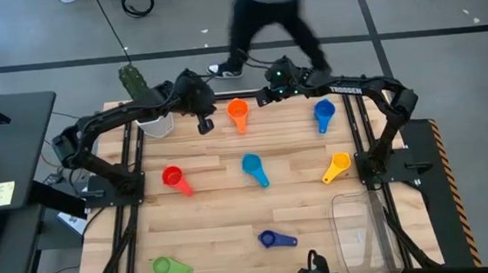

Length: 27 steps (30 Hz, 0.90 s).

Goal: Nest measuring cups in basket
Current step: Adjust the orange measuring cup

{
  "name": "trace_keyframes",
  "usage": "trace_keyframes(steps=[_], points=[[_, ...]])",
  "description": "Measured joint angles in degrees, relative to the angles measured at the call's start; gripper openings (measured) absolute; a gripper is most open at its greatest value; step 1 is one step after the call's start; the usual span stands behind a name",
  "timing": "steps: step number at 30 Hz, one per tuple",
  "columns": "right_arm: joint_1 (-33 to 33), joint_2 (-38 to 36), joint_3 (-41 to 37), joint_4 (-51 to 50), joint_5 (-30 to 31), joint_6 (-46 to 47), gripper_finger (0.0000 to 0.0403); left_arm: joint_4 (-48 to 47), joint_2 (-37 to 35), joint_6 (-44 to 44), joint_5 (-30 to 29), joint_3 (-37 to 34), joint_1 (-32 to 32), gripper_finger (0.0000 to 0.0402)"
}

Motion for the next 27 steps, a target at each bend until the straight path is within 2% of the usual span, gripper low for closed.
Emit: trace_keyframes(steps=[3,8,13,18,23,27], points=[[-0.4,-1.8,0.0,0.7,-1.9,-2.7,0.0044,1.7,2.7,3.9,3.2,0.0,0.7,0.0013],[-0.9,-6.5,0.0,0.7,-4.4,-7.4,0.0037,7.1,6.4,4.7,3.3,0.0,0.7,0.0013],[-1.2,-12.1,0.0,0.7,-4.4,-11.7,0.0036,10.0,8.3,-2.5,3.4,0.0,0.7,0.0023],[-1.4,-16.7,0.0,0.8,-1.8,-13.3,0.0036,12.9,9.1,-9.5,4.1,0.0,0.6,0.0045],[-1.9,-19.7,0.0,0.3,-0.8,-15.1,0.0036,14.5,10.2,-24.3,4.1,0.0,0.6,0.0079],[-1.9,-20.9,0.0,0.0,-0.2,-16.2,0.0036,18.1,11.9,-32.2,4.0,0.0,0.2,0.0104]])
